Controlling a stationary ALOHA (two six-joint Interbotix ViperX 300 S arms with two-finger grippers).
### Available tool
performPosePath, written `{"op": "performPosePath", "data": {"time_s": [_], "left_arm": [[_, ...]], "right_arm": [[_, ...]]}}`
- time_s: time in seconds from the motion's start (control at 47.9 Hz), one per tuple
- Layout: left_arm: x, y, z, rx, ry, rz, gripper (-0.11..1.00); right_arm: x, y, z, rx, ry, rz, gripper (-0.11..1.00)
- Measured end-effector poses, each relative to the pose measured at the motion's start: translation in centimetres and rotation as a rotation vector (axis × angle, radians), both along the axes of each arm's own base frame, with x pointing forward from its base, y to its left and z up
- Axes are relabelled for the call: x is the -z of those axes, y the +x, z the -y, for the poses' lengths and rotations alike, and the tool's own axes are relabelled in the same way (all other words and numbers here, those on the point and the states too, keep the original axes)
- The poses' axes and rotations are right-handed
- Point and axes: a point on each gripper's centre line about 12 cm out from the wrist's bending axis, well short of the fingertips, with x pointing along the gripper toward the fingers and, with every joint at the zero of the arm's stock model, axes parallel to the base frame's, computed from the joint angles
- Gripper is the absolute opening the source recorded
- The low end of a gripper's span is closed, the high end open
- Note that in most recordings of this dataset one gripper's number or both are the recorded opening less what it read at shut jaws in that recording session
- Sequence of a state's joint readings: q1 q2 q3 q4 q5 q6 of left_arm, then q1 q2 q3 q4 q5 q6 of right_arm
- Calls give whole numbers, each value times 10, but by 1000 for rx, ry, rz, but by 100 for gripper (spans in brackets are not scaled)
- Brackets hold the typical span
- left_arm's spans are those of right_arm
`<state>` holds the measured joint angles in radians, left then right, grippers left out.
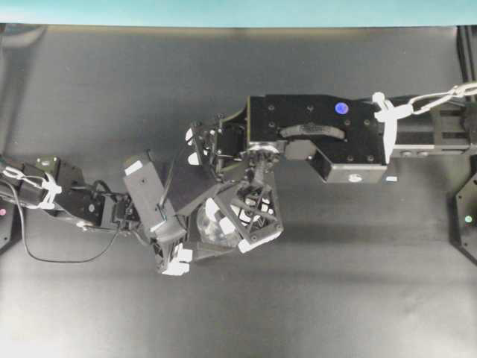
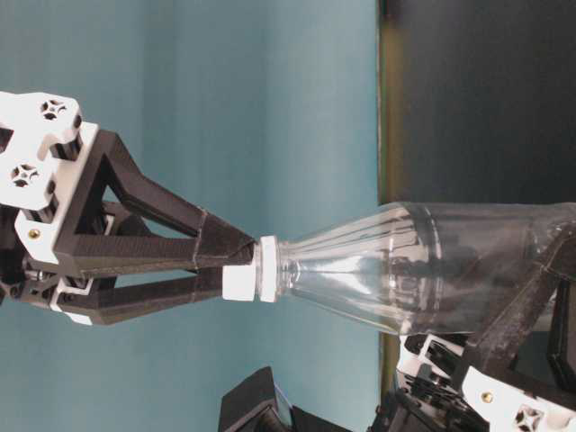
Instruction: Open the bottle cap by holding the bottle with the left arm and twisting the cap with the right arm.
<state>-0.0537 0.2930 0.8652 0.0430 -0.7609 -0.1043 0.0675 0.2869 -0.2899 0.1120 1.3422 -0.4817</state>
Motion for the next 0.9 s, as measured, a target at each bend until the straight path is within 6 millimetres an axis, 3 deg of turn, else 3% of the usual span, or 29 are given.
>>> {"op": "performPosePath", "data": {"time_s": [0.146,0.292,0.355,0.605,0.897], "left_arm": [[0,0,0,0,0,2,81],[0,1,-1,-4,-1,1,81],[0,1,-1,-4,-3,1,81],[0,1,-1,-4,-1,1,81],[0,0,-1,-9,-17,0,81]], "right_arm": [[1,-1,0,17,4,-1,39],[10,-2,0,44,5,-36,71],[10,-3,-1,60,7,-35,79],[-4,-8,-1,218,7,-20,79],[-55,-5,-1,875,205,-20,79]]}}
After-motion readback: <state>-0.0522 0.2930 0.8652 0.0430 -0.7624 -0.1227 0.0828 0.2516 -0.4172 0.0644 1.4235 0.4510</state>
